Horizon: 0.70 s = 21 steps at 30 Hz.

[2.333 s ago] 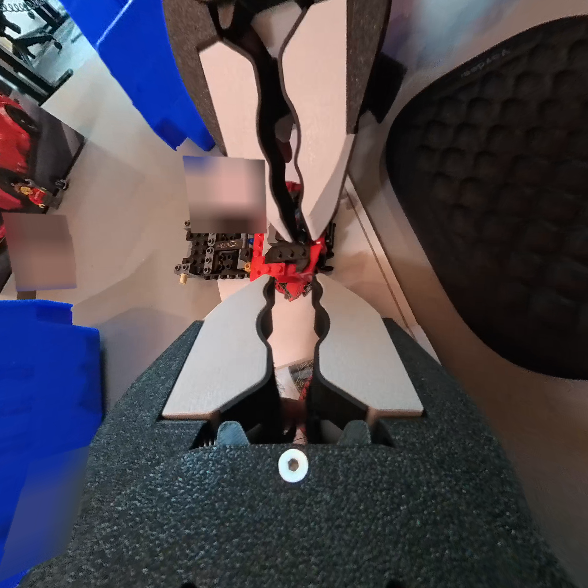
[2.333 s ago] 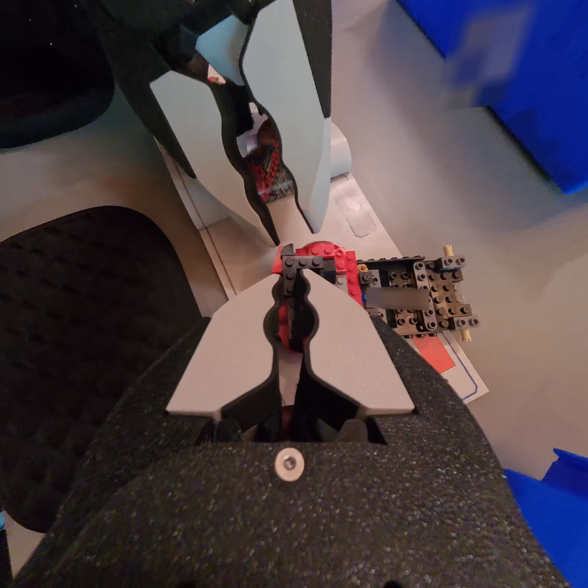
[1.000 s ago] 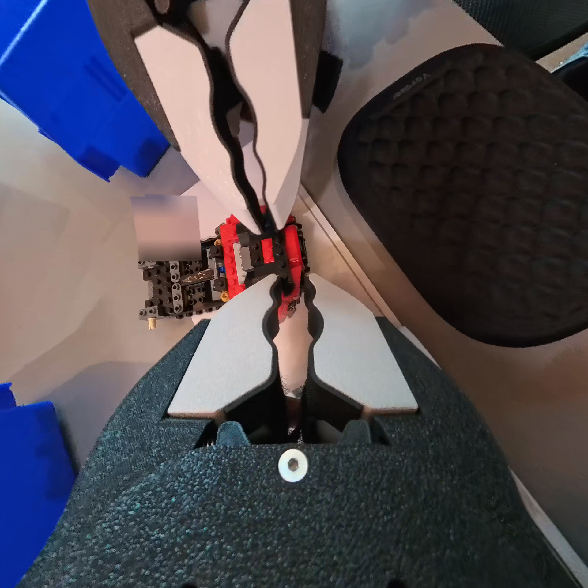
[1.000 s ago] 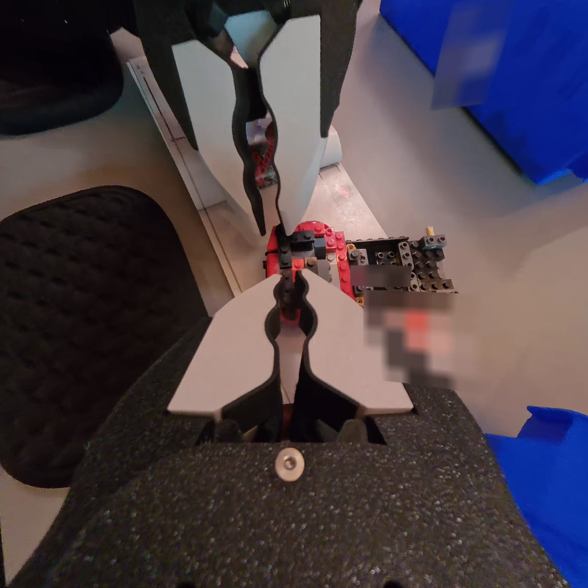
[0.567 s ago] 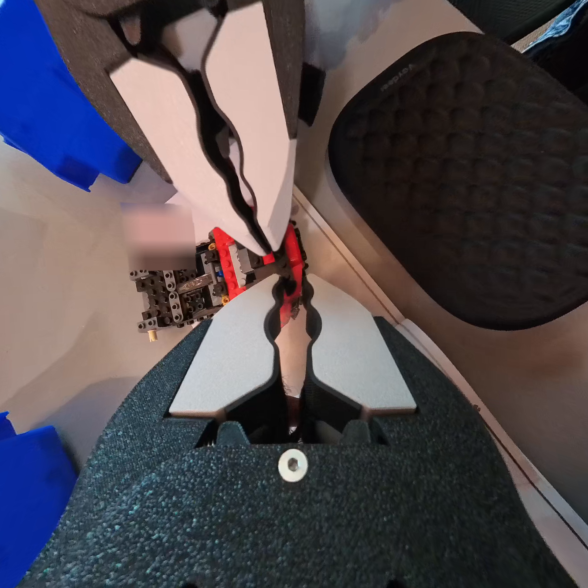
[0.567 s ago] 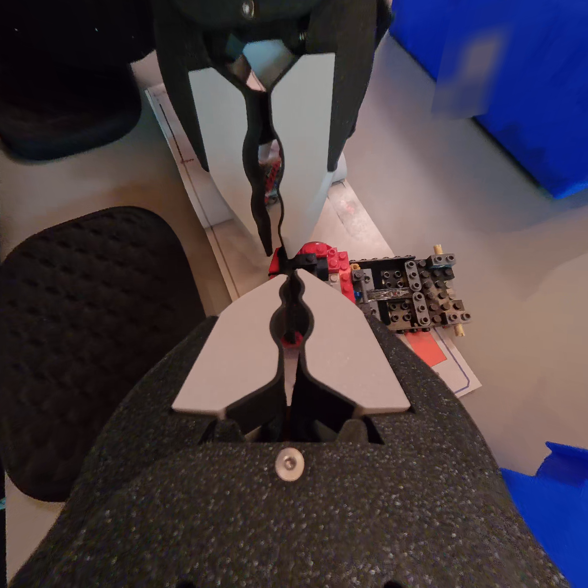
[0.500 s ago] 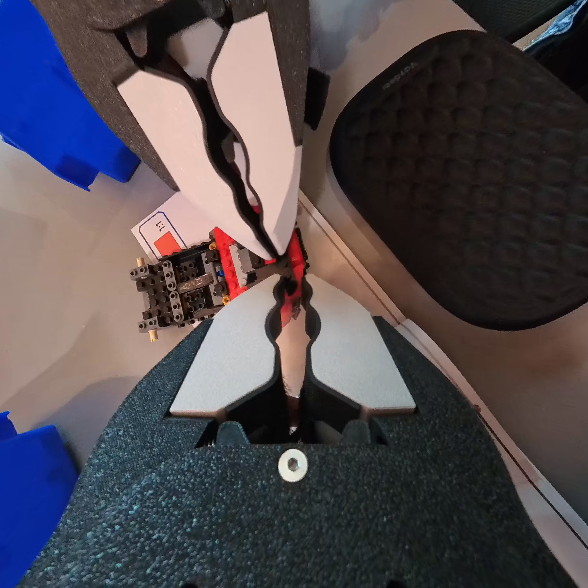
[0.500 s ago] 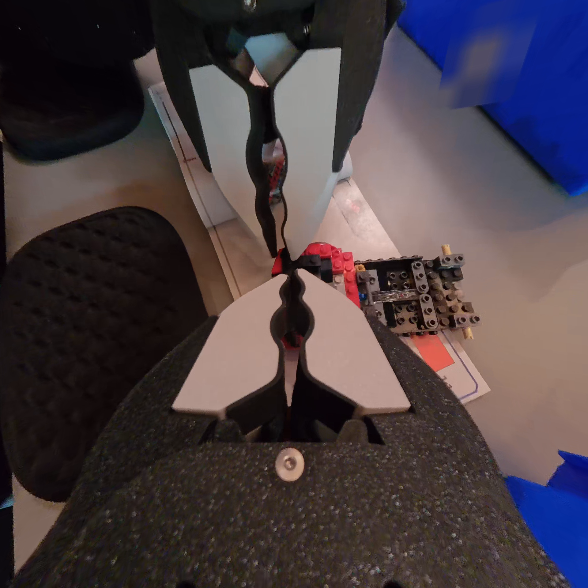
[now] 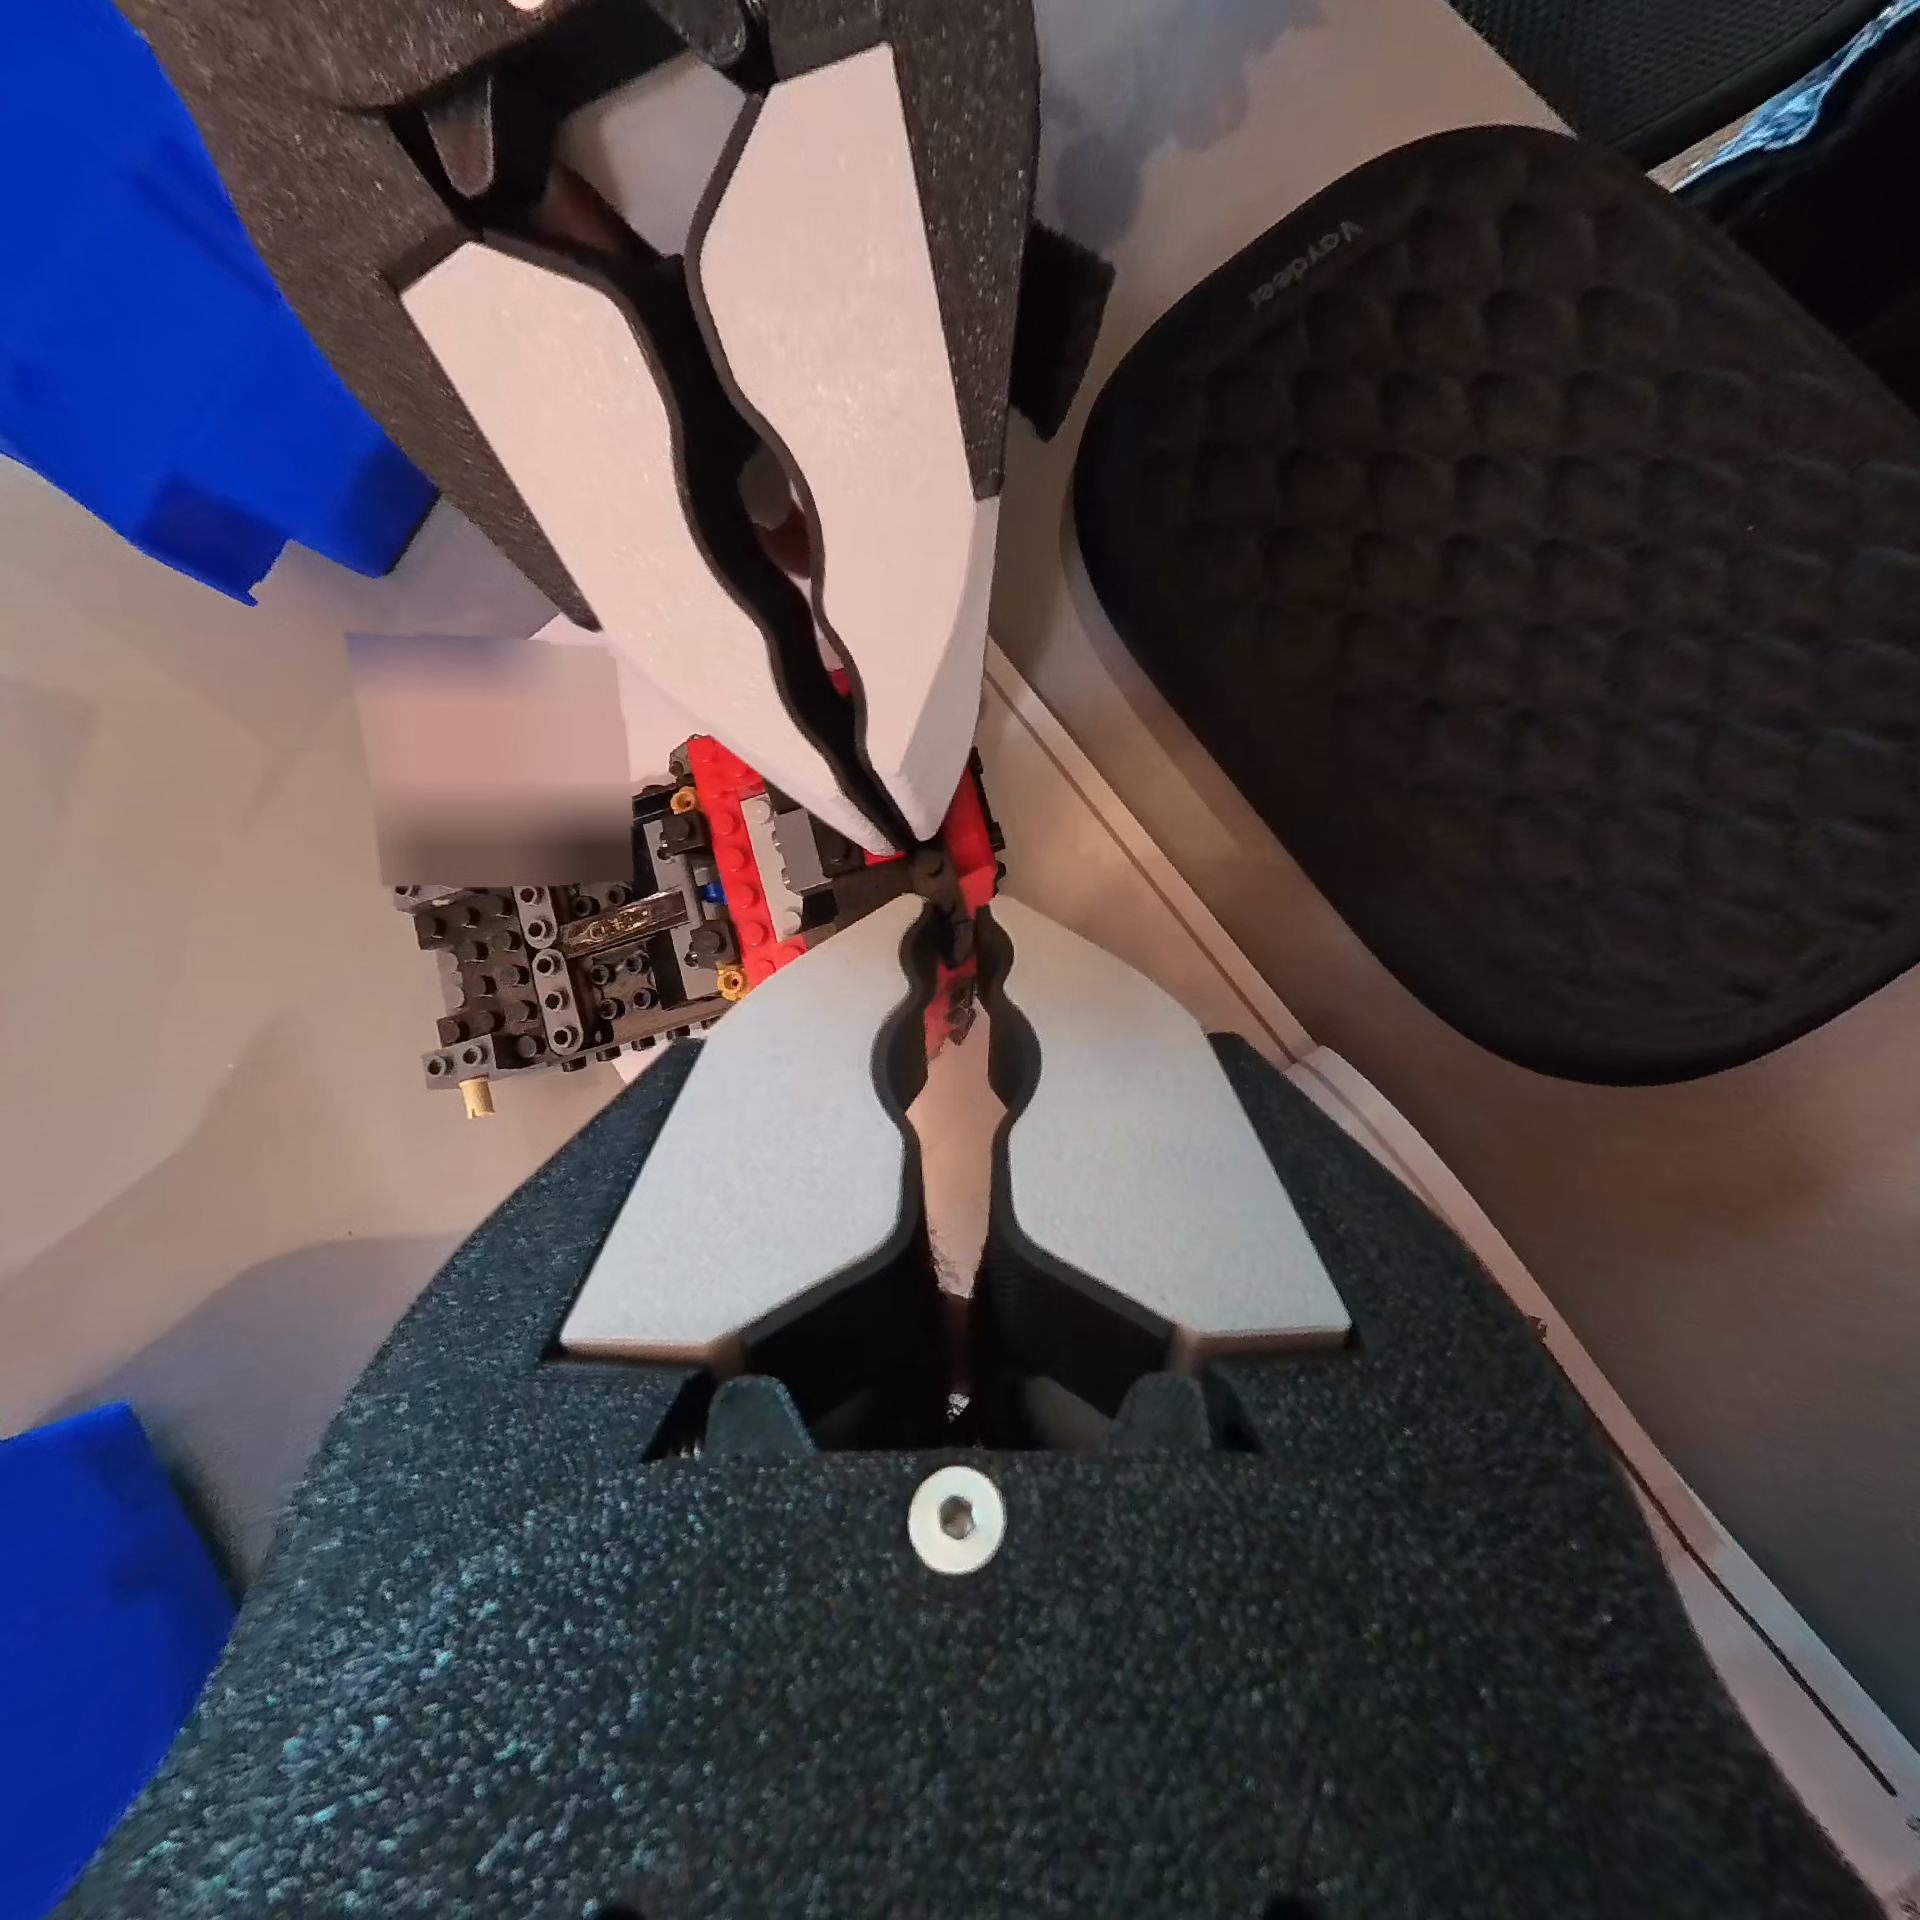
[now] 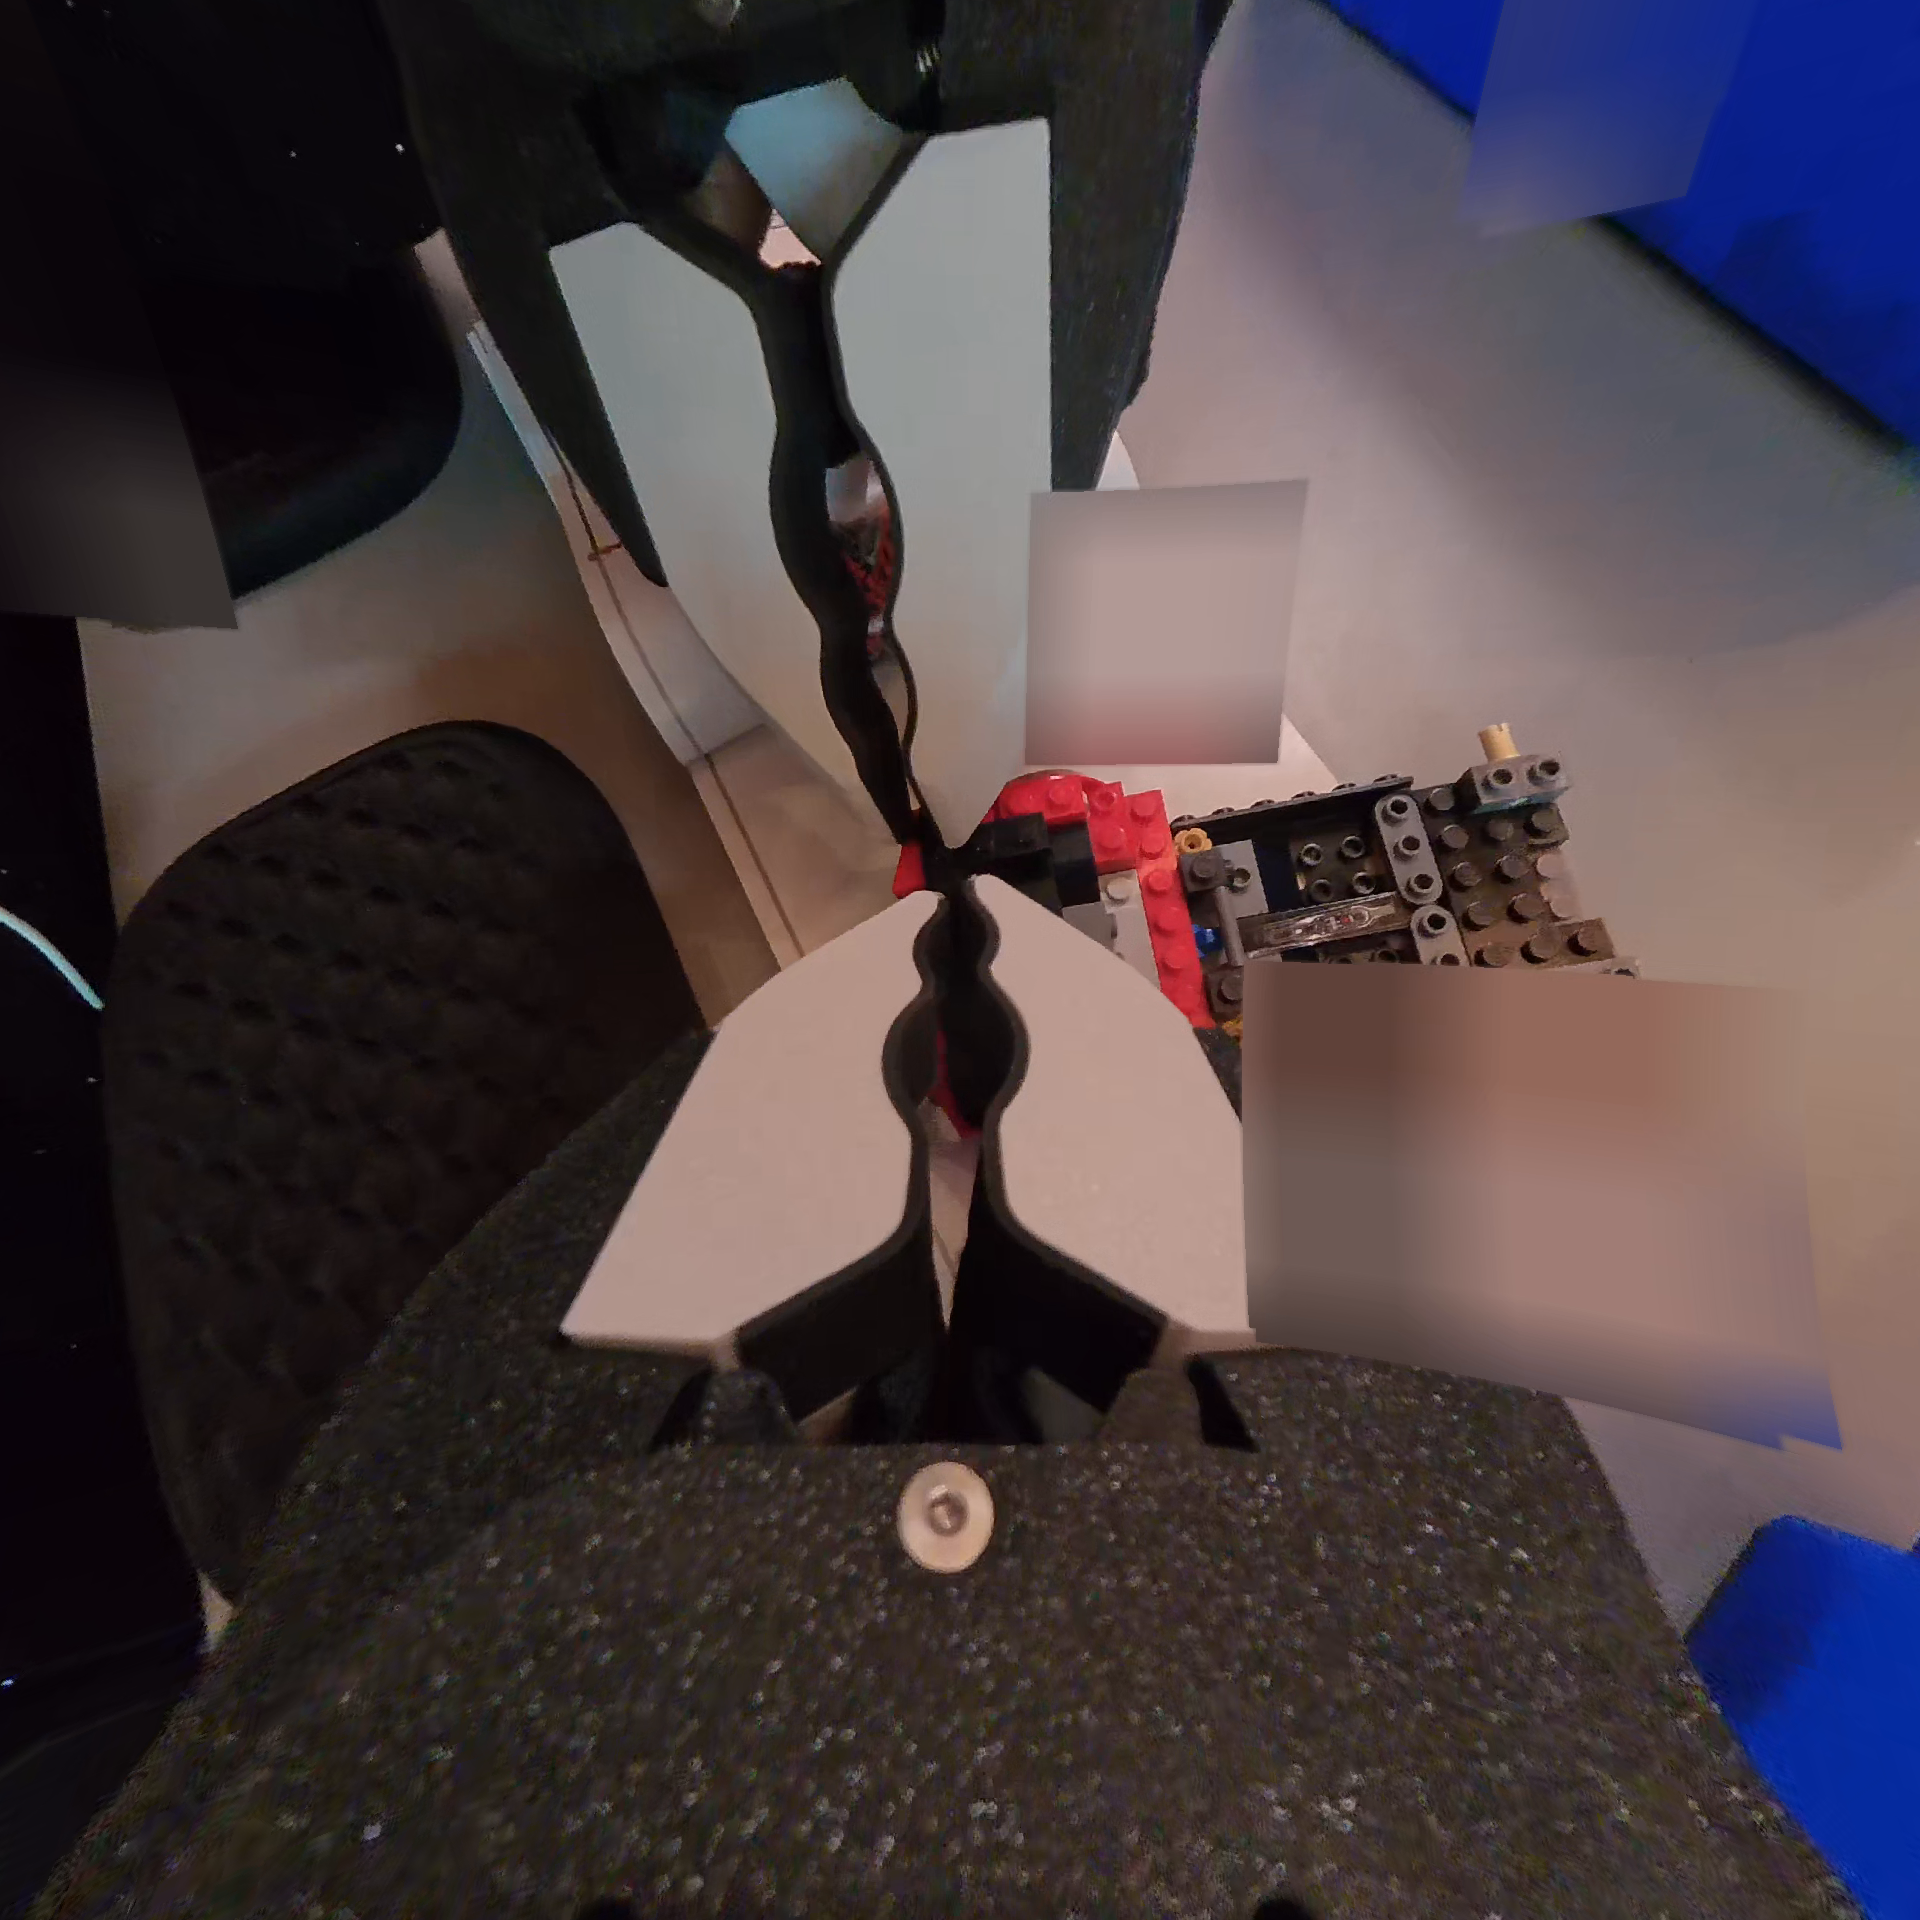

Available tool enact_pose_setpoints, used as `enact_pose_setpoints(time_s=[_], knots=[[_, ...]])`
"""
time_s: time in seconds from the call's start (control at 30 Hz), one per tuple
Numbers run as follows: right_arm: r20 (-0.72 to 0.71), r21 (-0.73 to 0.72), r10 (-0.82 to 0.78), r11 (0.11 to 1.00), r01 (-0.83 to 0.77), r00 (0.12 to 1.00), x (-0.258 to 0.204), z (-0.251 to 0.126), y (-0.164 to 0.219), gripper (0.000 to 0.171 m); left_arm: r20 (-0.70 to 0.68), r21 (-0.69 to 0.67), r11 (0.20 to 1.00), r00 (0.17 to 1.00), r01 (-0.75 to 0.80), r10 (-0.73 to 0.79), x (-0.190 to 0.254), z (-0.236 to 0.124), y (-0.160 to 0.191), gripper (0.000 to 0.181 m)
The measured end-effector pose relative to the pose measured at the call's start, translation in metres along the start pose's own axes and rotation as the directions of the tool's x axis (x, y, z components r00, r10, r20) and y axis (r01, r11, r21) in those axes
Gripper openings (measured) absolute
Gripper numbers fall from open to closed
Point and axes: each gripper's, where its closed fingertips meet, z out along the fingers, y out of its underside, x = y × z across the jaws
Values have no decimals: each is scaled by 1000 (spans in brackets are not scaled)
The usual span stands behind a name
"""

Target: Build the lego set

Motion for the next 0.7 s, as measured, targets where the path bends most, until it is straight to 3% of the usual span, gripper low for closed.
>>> enact_pose_setpoints(time_s=[0.57,0.7], knots=[[-5,-109,99,989,-99,995,0,1,2,1,-60,14,998,996,67,-66,0,0,0,4],[2,-140,21,990,-20,1000,1,0,1,0,-68,17,997,995,77,-76,0,0,-1,4]])
